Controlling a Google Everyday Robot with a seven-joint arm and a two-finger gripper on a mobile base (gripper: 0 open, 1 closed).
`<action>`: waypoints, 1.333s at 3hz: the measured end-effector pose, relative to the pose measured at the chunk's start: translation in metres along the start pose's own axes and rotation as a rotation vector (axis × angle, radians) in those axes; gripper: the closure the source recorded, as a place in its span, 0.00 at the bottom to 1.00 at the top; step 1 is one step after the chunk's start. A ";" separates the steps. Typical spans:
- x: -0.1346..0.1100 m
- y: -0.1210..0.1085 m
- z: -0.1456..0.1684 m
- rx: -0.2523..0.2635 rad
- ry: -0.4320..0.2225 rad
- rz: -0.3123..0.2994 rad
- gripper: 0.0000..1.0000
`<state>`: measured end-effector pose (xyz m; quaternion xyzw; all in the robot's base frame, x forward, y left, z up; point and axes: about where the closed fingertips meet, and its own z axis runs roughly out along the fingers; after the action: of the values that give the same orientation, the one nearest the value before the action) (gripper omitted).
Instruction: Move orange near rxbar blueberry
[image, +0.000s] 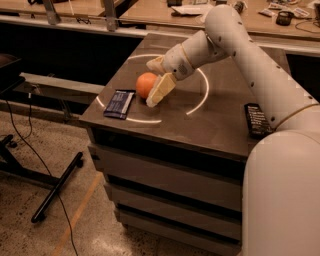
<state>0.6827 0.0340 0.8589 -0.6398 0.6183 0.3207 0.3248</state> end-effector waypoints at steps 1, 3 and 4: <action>0.000 0.000 0.000 0.000 0.000 0.000 0.00; 0.000 0.001 -0.025 0.010 -0.043 -0.017 0.00; 0.001 0.006 -0.077 0.121 -0.074 -0.024 0.00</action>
Offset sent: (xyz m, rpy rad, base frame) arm -0.0033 -0.0107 0.0176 0.0004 -0.0432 0.0021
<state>0.6769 -0.0295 0.9028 -0.6143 0.6164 0.3020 0.3893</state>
